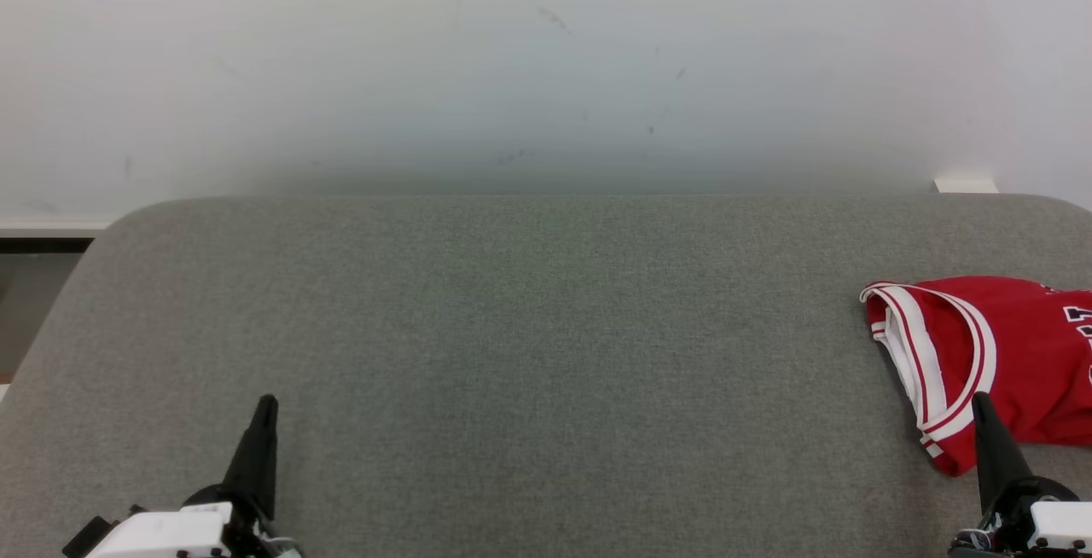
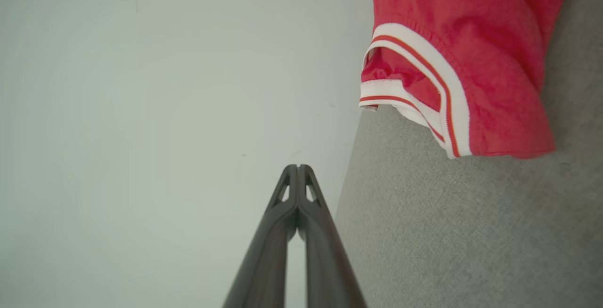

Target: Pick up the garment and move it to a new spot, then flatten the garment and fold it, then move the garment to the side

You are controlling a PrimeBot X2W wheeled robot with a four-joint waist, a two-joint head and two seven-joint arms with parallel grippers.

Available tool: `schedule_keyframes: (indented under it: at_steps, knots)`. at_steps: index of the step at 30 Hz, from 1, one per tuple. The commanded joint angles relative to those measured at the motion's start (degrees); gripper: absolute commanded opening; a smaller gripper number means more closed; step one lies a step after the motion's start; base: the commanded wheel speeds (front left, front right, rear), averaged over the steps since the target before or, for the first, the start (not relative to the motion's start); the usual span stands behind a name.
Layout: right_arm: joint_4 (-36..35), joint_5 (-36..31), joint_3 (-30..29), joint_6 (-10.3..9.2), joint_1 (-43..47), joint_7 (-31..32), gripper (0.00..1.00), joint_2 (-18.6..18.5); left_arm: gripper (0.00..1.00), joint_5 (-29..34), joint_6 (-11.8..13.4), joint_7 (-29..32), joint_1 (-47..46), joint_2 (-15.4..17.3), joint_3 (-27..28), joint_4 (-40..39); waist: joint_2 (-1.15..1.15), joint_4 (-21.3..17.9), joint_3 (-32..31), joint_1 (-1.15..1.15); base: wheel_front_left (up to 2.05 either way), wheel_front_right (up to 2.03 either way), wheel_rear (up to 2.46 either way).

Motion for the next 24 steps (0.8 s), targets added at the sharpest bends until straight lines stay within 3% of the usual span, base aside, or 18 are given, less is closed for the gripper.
schedule_keyframes:
  at_steps: [1,24]
  knots:
    - [-0.2,0.0,-0.3,-0.1,-0.3,0.3,0.0,0.0,0.0,-0.7,-0.3,0.3,-0.2,0.4,0.1,-0.2,0.0,0.0,0.0,0.0,0.0,0.0,0.0]
    - [-0.2,0.0,-0.2,-0.1,-0.3,0.3,0.0,0.0,0.0,-0.7,-0.3,0.3,-0.2,0.4,0.1,-0.2,0.0,0.0,0.0,0.0,0.0,0.0,0.0]
